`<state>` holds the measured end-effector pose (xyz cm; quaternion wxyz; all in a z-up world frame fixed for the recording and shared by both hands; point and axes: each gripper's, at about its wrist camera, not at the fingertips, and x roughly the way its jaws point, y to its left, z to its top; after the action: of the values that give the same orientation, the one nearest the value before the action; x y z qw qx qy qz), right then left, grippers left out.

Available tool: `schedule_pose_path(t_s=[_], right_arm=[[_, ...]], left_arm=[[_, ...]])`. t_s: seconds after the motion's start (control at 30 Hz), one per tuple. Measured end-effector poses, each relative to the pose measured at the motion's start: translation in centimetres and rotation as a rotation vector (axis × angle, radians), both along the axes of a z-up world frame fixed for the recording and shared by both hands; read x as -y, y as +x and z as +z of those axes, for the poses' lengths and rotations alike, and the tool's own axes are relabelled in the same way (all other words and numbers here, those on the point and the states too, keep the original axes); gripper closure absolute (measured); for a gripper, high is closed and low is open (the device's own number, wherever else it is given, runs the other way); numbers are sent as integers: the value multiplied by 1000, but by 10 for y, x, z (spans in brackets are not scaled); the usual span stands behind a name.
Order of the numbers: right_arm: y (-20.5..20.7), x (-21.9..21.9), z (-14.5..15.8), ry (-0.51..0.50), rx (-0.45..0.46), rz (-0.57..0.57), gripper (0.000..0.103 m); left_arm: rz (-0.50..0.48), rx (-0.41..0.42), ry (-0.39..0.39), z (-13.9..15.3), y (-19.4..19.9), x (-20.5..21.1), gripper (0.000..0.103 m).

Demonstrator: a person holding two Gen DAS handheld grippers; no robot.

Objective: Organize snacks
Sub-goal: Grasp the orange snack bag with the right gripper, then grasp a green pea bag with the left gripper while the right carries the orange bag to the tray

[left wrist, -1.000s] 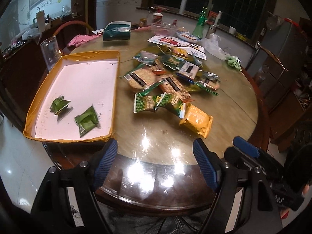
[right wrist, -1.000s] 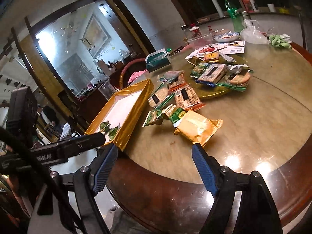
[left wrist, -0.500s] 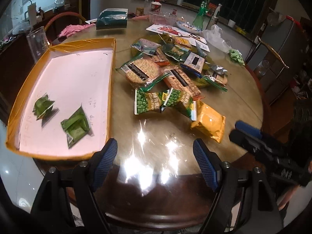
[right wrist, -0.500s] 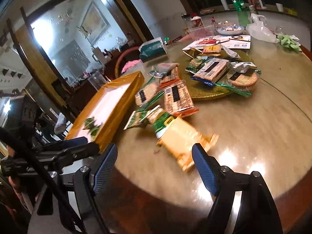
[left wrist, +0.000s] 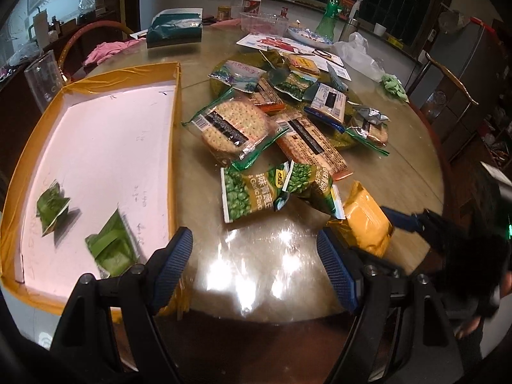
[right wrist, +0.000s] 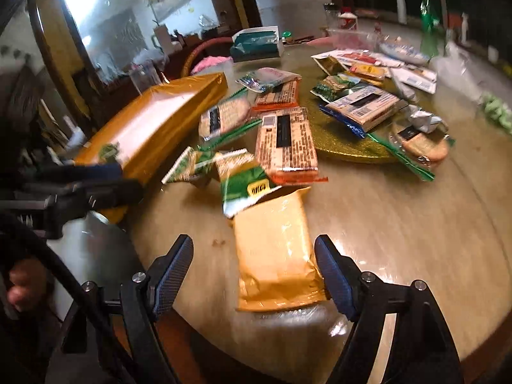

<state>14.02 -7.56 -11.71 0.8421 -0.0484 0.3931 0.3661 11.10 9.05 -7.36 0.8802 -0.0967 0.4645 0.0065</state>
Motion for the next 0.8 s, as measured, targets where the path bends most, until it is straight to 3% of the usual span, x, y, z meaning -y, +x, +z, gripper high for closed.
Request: schedule_pose_path(t_s=[0.03,0.1,0.13,0.37,0.47,0.63,0.7,0.73,0.8], right_arm=[[-1,-2,0,-17,9,-33,34],[1,0,-1,-31,11,-87,53],[4,4,-3,-23,2,-111,55],[0,51,-5,38,-34,-237,59],[3,74,-6,67,-39,-382,59],[8,83,-8,107,-53,-440,59],[7,80,-6,89,-40,-437,59],[7,80,-6,87,-37,-436,59],[7,80,-6,87,-36,-431,59]], left_arm=[[-3,-3,3,-1,2,2,23],[-9,-5,9,0,5,6,23],[-11,-6,8,1,7,8,23],[-66,-41,-37,3,20,38,23],[-41,-62,-36,-3,38,52,23],[29,-102,-55,-18,77,63,24],[68,-122,-27,-25,88,63,38],[82,-142,-9,-29,90,62,54],[96,-145,-53,-33,85,55,56]])
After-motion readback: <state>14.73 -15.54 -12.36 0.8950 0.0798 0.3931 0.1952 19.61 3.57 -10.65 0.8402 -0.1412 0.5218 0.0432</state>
